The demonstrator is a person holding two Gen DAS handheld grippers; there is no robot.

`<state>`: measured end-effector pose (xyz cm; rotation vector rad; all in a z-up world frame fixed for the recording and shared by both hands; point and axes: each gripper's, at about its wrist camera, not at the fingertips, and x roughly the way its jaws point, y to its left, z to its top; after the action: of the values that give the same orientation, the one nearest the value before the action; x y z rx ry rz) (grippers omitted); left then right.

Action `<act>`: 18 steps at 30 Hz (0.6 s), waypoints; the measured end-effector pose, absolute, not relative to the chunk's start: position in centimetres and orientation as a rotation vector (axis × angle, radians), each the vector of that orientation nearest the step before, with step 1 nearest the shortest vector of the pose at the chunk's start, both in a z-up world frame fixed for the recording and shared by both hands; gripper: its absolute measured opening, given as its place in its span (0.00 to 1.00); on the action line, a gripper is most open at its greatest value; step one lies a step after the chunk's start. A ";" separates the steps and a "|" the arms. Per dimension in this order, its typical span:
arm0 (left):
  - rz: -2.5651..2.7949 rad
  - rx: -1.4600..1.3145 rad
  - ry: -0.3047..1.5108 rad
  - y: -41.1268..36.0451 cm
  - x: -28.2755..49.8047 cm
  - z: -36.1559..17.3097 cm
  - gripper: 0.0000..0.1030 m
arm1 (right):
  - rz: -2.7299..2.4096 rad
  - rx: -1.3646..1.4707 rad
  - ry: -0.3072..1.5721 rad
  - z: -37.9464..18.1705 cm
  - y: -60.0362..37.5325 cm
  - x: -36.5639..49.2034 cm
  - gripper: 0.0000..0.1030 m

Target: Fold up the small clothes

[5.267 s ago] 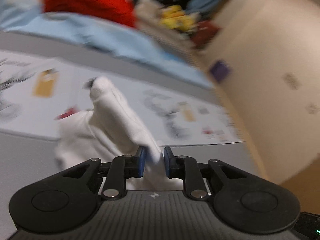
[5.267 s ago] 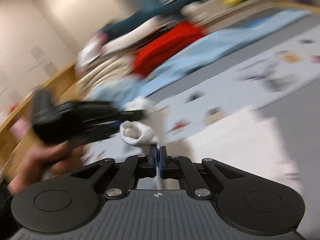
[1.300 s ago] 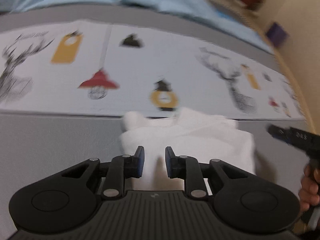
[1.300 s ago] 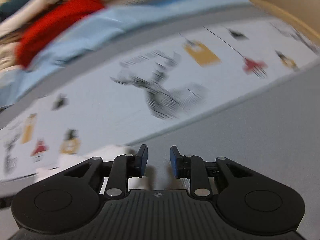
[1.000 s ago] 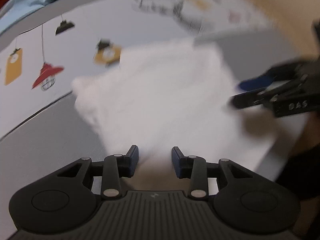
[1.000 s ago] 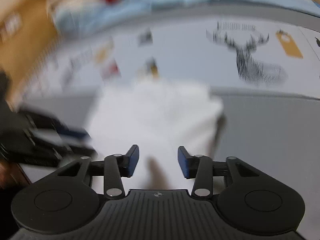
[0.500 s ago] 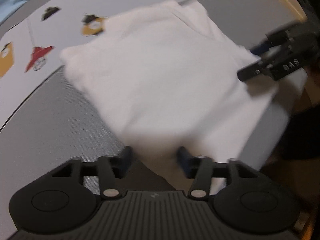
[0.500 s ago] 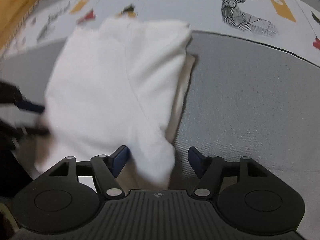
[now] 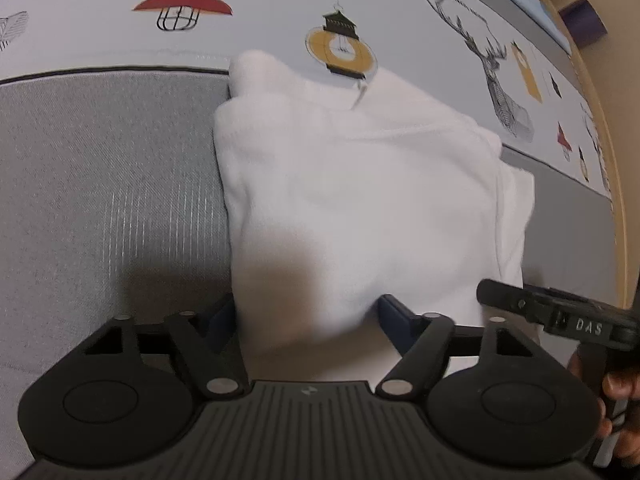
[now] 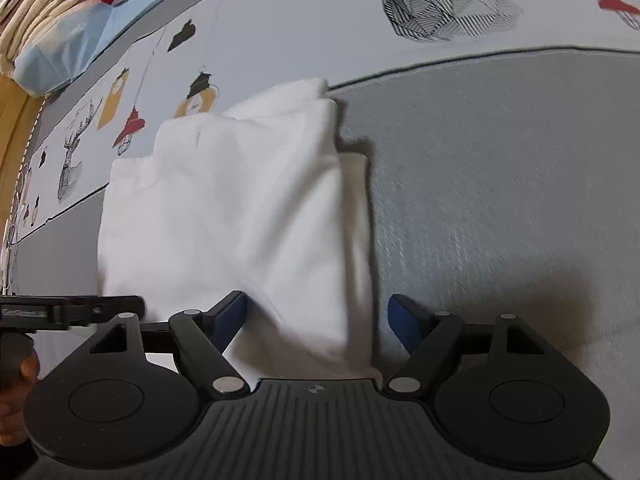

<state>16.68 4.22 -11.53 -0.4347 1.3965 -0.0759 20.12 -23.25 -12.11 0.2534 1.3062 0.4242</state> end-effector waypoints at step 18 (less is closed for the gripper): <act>0.104 -0.278 0.834 9.4 18.7 -2.4 0.52 | 0.476 0.353 0.937 -5.8 -16.9 24.5 0.42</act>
<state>18.75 9.42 -2.38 -0.2780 0.8344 0.1043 24.46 -16.89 -5.80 0.3534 0.9373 0.4757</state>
